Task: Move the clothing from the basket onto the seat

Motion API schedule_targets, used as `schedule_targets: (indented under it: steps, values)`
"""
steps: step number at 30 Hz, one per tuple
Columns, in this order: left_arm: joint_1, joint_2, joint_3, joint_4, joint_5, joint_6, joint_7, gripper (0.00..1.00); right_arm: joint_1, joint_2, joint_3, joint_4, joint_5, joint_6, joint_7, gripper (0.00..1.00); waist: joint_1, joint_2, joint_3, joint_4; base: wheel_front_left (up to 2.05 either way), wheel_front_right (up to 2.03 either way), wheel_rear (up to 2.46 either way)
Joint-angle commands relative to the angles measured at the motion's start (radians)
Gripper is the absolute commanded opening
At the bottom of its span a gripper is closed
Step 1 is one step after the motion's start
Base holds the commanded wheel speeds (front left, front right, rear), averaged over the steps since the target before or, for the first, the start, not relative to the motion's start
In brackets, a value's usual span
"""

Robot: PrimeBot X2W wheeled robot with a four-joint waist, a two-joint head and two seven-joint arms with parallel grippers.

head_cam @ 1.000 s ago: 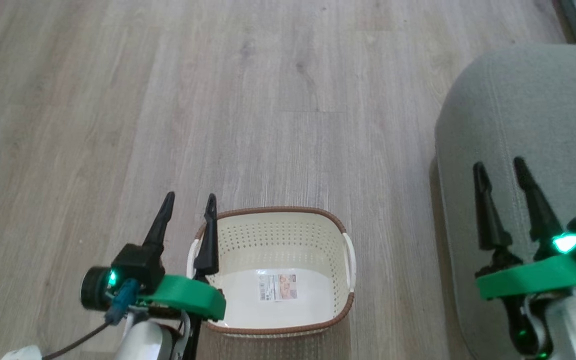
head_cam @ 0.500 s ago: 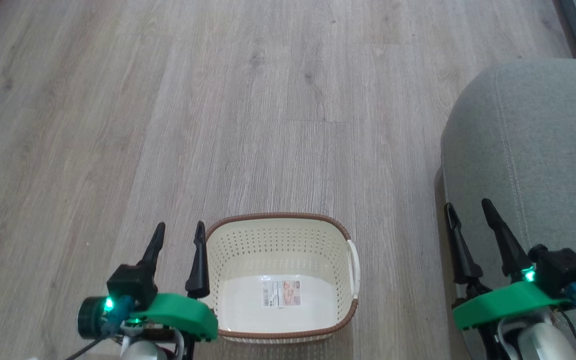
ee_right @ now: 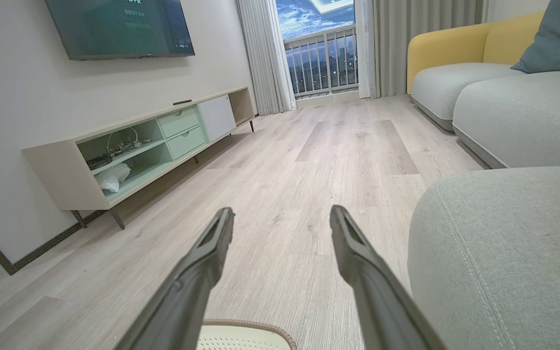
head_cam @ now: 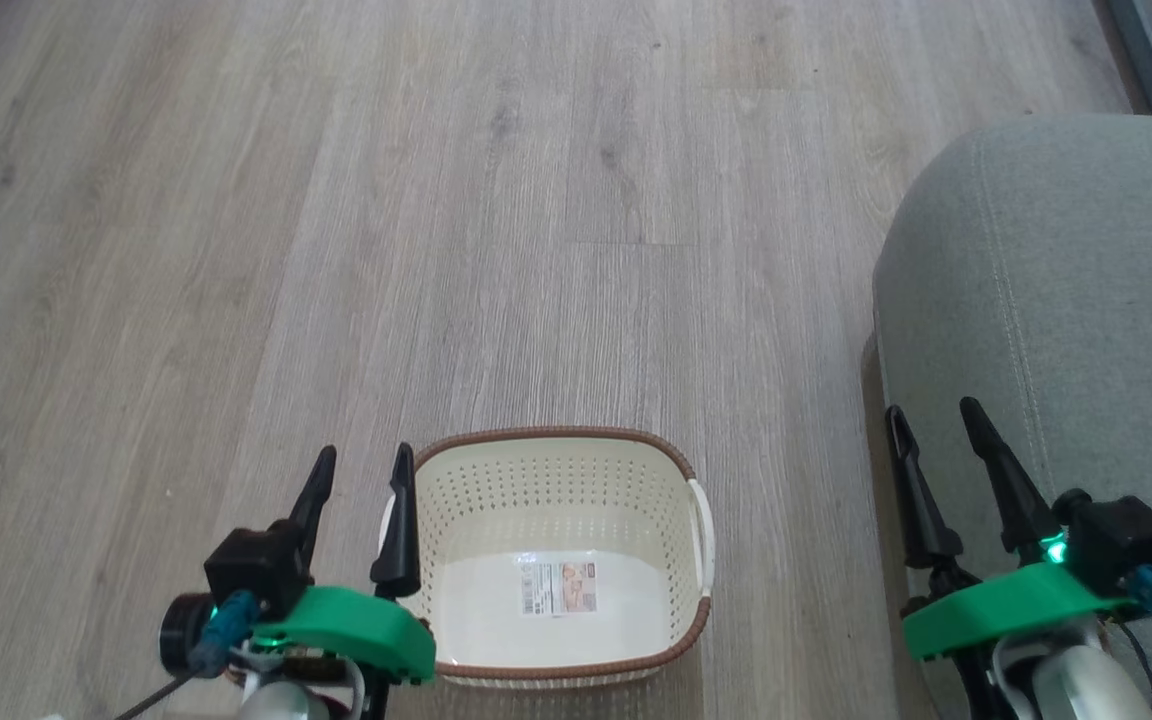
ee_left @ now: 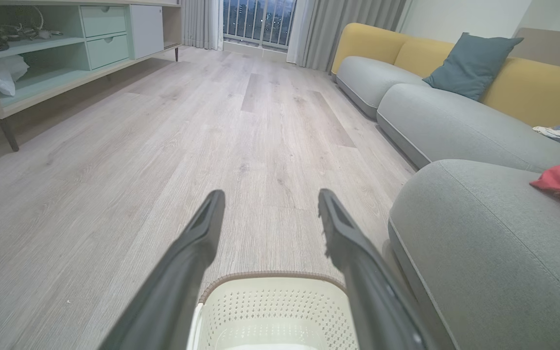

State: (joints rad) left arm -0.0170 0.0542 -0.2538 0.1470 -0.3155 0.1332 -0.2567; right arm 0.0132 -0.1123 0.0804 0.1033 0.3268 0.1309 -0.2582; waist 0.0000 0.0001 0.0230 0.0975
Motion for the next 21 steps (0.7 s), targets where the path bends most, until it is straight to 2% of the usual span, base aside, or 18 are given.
schedule_targets:
  steps: [1,9,21]
  values:
    - [-0.022,-0.004,0.036,-0.028,0.006,-0.006,-0.005,1.0,-0.028,-0.004,0.026,-0.027,-0.002,0.0,-0.004,1.0,0.0,-0.0001,0.003,-0.001,0.0,0.0,0.0]
    - [-0.03,-0.004,0.038,-0.037,0.004,-0.006,-0.005,1.0,-0.037,-0.012,0.022,-0.026,0.004,0.0,-0.004,1.0,0.0,-0.0001,0.019,-0.007,0.0,0.0,0.0]
    - [-0.035,-0.004,0.035,-0.036,-0.03,-0.032,-0.005,1.0,-0.042,-0.018,0.02,-0.017,0.004,0.0,-0.004,1.0,0.0,-0.0001,0.023,-0.008,0.0,0.0,0.0]
